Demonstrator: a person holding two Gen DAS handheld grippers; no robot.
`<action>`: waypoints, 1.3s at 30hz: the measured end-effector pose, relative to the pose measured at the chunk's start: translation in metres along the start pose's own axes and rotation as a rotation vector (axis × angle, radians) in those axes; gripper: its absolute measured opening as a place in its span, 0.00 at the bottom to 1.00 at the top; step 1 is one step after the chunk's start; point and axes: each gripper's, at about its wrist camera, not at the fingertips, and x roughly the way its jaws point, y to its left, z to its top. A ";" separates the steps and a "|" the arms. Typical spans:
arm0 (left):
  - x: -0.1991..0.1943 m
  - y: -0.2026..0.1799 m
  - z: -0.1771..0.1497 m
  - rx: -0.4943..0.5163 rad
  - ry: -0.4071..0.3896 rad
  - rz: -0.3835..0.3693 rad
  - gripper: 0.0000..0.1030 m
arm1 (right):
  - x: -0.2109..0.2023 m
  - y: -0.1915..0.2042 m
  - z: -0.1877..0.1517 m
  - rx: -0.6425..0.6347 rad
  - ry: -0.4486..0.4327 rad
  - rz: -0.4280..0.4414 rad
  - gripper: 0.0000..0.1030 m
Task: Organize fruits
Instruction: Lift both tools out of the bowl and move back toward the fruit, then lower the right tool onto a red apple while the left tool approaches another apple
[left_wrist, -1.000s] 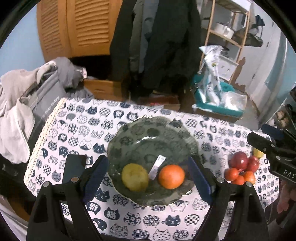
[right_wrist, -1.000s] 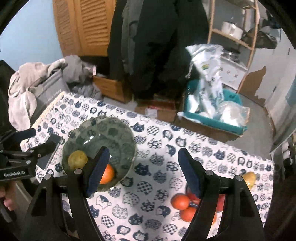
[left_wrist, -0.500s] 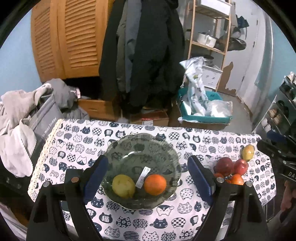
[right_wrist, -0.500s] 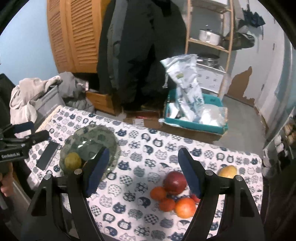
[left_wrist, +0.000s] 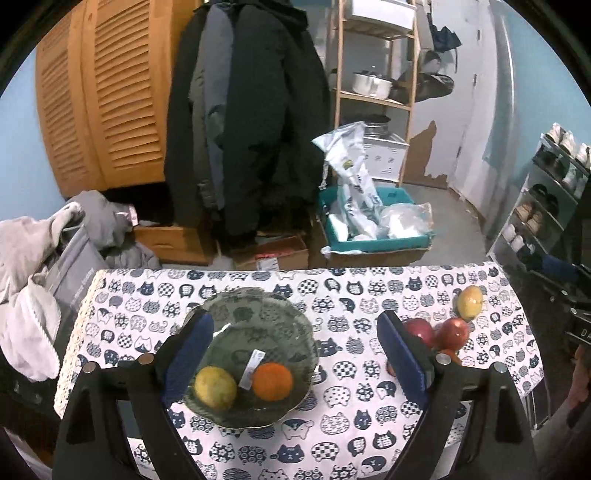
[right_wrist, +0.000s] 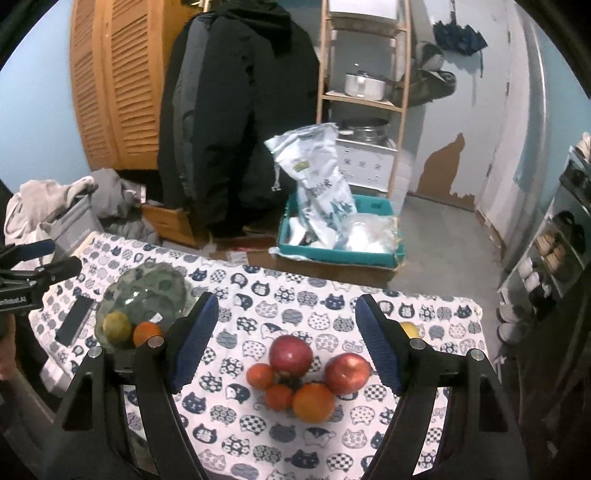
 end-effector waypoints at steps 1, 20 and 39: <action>0.000 -0.004 0.001 0.006 -0.002 -0.003 0.89 | -0.001 -0.003 -0.001 0.006 0.000 -0.002 0.75; 0.034 -0.055 0.006 0.070 0.053 -0.028 0.92 | 0.024 -0.055 -0.021 0.107 0.076 -0.049 0.75; 0.125 -0.096 -0.015 0.087 0.236 -0.045 0.92 | 0.097 -0.088 -0.058 0.154 0.271 -0.089 0.75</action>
